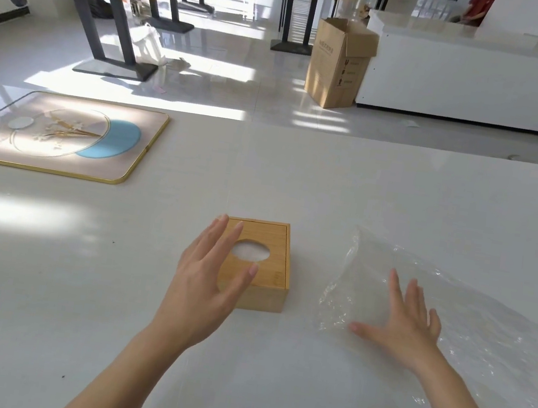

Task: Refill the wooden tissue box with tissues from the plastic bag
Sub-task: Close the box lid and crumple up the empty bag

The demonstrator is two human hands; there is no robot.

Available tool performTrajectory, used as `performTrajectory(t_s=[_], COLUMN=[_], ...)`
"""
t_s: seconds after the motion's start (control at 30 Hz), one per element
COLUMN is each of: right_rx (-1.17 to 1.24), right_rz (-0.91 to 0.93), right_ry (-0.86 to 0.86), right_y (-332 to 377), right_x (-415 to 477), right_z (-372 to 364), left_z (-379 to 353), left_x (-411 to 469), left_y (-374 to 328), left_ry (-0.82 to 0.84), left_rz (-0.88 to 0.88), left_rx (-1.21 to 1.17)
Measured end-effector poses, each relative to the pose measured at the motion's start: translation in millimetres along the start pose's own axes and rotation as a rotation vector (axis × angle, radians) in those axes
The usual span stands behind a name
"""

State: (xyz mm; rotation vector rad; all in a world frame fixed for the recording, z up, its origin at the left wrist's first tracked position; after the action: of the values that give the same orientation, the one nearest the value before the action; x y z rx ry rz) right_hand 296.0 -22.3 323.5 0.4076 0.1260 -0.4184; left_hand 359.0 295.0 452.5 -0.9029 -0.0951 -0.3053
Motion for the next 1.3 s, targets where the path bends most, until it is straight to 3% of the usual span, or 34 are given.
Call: performTrajectory(t_s=[0.17,0.33,0.47,0.57,0.67,0.73,0.87,1.0,1.13,1.2,1.23,1.3], right_rx=[0.038,0.195,0.333,0.265,0.303,0.319,0.458,0.613,1.068,1.136,1.077,0.612], right_rz=[-0.019,0.056,0.031,0.145,0.280,0.474,0.835,0.981,0.721,0.792,0.827,0.946], right_ry=[0.117,-0.177,-0.375,-0.454,-0.491,-0.512,-0.485,-0.387,0.032,-0.185,-0.461,-0.598], right_y=[-22,-18,-19,-4,17,43,89,110,100,103,90,106], right_x=[-5,-12,-30,-46,-69,-91,-138,-163,-142,-154,-165,-183], right_z=[-33,-16,12,35,54,69,84,83,42,67,85,98], left_z=[-13,-27,-48,-75,-114,-140,-180,-195,-198,-204,-205,-202], left_x=[-19,-40,-50,-53,-61,-74,-95,-114,-125,-124,-120,-110], left_y=[-24,-46,-59,-59,-47,-48,-58,-90,-100,-97,-96,-94], left_ry=[-0.027,-0.035,0.076,0.264,0.512,0.658,0.811,1.077,1.154,1.080,1.021,0.869], left_rz=[-0.184,-0.291,-0.272,-0.097,0.307,0.589,0.907,1.042,0.970,0.978,0.984,0.997], left_rx=[0.032,0.023,-0.055,-0.199,-0.499,-0.798,-1.186,-1.472,-1.314,-1.278,-1.298,-1.352])
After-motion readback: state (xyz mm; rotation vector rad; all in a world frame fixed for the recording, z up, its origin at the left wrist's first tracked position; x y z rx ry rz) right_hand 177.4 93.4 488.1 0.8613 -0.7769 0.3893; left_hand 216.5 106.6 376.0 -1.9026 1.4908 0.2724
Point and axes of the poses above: each hand's wrist, its own x-axis towards the middle knuckle, its own z-axis out of the back of the hand, y = z × x, the point moved 10 cm from there along x, towards the middle knuckle, and after that the axes turned 5 degrees about z, right-handed, at the moved point
